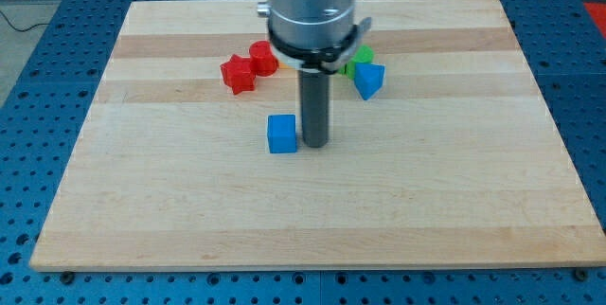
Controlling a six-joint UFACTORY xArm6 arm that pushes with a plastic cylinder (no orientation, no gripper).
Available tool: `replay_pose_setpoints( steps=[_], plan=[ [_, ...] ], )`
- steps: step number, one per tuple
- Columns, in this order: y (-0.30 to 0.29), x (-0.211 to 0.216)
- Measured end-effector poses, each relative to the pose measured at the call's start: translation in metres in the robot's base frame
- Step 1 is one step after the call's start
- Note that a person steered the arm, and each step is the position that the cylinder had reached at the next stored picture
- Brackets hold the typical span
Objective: Place the blue triangle to the right of the blue cube
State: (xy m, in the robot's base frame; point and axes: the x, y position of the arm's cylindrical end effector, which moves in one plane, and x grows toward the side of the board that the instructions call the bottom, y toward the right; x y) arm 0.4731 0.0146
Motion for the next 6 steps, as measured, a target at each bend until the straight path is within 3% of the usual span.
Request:
replay_pose_setpoints(
  steps=[1, 2, 3, 4, 6],
  plan=[
    [0.075, -0.017],
    [0.148, -0.070],
    [0.163, -0.125],
    [0.133, -0.131],
    [0.076, -0.096]
  ],
)
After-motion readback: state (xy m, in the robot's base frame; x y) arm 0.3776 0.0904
